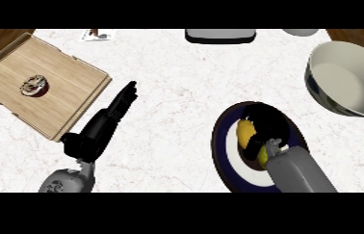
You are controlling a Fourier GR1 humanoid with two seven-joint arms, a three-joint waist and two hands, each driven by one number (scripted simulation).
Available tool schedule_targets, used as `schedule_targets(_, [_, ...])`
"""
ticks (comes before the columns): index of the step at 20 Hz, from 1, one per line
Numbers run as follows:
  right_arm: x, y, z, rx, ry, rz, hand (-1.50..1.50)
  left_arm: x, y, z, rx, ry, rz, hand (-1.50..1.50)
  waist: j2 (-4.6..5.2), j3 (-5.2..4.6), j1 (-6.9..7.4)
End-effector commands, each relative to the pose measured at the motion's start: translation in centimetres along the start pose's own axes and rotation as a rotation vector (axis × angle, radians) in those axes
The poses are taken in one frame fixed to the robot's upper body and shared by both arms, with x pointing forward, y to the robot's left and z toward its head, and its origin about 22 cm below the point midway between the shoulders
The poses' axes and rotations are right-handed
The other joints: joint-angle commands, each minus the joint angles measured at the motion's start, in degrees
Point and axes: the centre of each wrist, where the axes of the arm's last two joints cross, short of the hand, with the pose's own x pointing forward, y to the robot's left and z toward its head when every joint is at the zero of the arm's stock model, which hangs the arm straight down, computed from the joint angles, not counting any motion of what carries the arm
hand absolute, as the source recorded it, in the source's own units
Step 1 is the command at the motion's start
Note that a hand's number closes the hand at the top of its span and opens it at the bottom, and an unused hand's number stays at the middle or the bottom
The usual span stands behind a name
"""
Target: Pick the lemon from the plate and place it in the bowl
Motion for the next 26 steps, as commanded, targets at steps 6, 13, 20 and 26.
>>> schedule_targets(6, [-6.8,-1.1,2.4,0.066,-0.506,0.265,1.50,0.1,1.4,0.1,-0.005,0.007,0.015,0.00,-0.09,0.04,-0.58])
schedule_targets(13, [-8.4,-6.7,3.7,-0.336,-0.439,0.249,1.50,-1.1,-0.3,-0.6,-0.006,0.017,0.001,0.00,-0.09,0.00,-0.87])
schedule_targets(20, [-8.5,-12.9,7.0,-0.580,-0.523,-0.108,1.50,0.3,1.0,-0.1,0.005,0.019,0.000,0.00,-0.27,0.01,-0.96])
schedule_targets(26, [-12.1,-17.5,5.9,-0.619,-0.462,-0.305,1.50,-0.5,1.1,0.8,-0.010,0.006,0.011,0.00,0.01,0.00,0.19])
